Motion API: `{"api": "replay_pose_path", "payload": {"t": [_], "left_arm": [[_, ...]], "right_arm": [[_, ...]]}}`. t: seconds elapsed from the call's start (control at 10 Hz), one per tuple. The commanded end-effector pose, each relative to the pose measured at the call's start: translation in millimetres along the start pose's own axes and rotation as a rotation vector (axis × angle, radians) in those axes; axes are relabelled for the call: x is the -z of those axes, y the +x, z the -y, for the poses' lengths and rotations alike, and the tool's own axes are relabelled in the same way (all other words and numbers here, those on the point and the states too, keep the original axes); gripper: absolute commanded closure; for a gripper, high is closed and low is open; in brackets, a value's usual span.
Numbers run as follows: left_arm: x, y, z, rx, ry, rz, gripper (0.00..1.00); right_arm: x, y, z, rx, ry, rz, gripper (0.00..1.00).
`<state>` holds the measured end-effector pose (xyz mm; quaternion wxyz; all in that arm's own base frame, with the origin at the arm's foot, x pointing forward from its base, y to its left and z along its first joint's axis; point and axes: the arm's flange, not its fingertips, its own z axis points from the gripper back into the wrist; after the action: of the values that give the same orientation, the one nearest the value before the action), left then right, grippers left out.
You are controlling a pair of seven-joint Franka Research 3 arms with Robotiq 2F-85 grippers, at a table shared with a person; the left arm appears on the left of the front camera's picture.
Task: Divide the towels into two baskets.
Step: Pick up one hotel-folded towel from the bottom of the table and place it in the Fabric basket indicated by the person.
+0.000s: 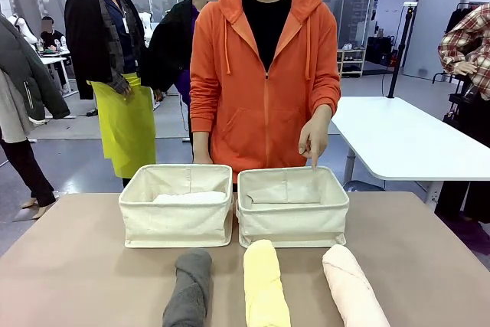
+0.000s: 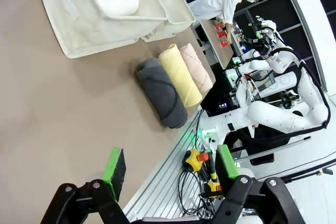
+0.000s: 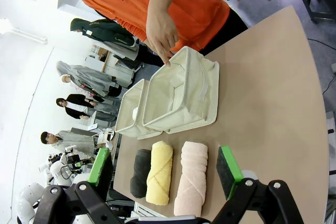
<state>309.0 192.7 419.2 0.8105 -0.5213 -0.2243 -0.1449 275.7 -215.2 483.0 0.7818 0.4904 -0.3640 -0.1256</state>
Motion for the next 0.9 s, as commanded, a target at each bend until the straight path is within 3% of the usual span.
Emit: {"api": "replay_pose_path", "payload": {"t": [0.0,0.5,0.8], "left_arm": [[-4.3,3.1,0.5,0.005,-0.008,-0.002,0.13],[-4.3,3.1,0.5,0.005,-0.008,-0.002,0.13],[-4.3,3.1,0.5,0.005,-0.008,-0.002,0.13]], "right_arm": [[-0.9,-0.2,-0.7,-0.015,0.011,0.010,0.00],[0.0,0.0,0.0,0.000,0.000,0.000,0.00],[70.1,-20.8,-44.4,-0.041,-0.086,-0.223,0.00]]}}
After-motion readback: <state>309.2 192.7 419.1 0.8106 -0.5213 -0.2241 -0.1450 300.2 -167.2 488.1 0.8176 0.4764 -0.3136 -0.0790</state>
